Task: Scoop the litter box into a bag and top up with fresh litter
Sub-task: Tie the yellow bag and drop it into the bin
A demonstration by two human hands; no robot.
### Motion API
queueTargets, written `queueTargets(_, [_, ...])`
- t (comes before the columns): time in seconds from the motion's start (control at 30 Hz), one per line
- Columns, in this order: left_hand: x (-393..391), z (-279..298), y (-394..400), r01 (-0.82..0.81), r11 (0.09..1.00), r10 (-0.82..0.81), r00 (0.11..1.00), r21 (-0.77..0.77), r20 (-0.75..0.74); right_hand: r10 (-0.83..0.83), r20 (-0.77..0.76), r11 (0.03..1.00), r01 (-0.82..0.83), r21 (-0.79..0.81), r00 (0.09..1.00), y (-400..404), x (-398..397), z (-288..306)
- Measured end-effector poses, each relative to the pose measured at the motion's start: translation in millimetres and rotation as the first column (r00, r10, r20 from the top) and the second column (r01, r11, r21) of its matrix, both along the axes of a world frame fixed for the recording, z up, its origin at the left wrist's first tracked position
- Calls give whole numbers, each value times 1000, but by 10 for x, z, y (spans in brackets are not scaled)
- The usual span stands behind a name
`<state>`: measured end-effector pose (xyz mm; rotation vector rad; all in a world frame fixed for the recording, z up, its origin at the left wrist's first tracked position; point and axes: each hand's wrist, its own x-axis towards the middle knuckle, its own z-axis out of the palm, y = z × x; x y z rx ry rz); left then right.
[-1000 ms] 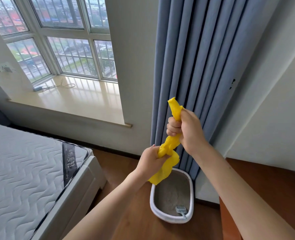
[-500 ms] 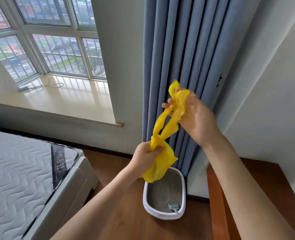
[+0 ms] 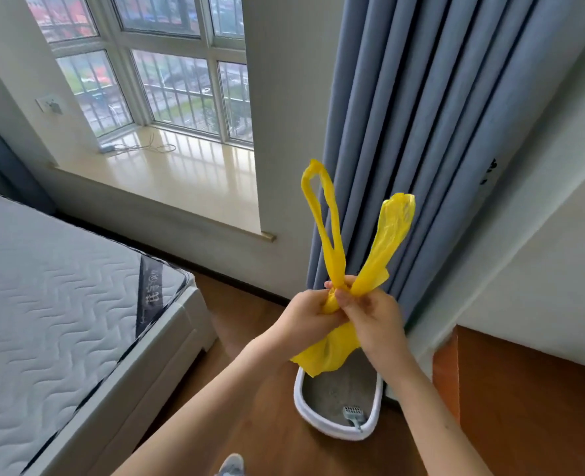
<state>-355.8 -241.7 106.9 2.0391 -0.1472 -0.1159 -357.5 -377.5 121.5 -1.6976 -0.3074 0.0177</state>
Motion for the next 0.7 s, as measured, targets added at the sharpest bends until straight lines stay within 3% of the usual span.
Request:
queueTargets(0.2, [-422,-46,662,-252,950,252,967,-183,-22,-40,-48,996,43,73,998,378,-48,-129])
queueTargets(0.27, [-613,-29,938,-357,919,365,931,-169,22,-10,-50,997,14,73,999,583,-61,-130])
queueTargets(0.5, [-1282,-21,1942,-631,773,598,761,70,250,127,29,992,-127,-7,991,1583,-212,-44])
queueTargets(0.6, [-1619,-10,2435,-691,603,458,708,398,537,206,23,979,-205,-15,978,2146,-373,-10])
queueTargets(0.7, [-2003,-26,2939,-697,475,327,706,537,628,279,-4,960,-279,17,960,2745,-581,6])
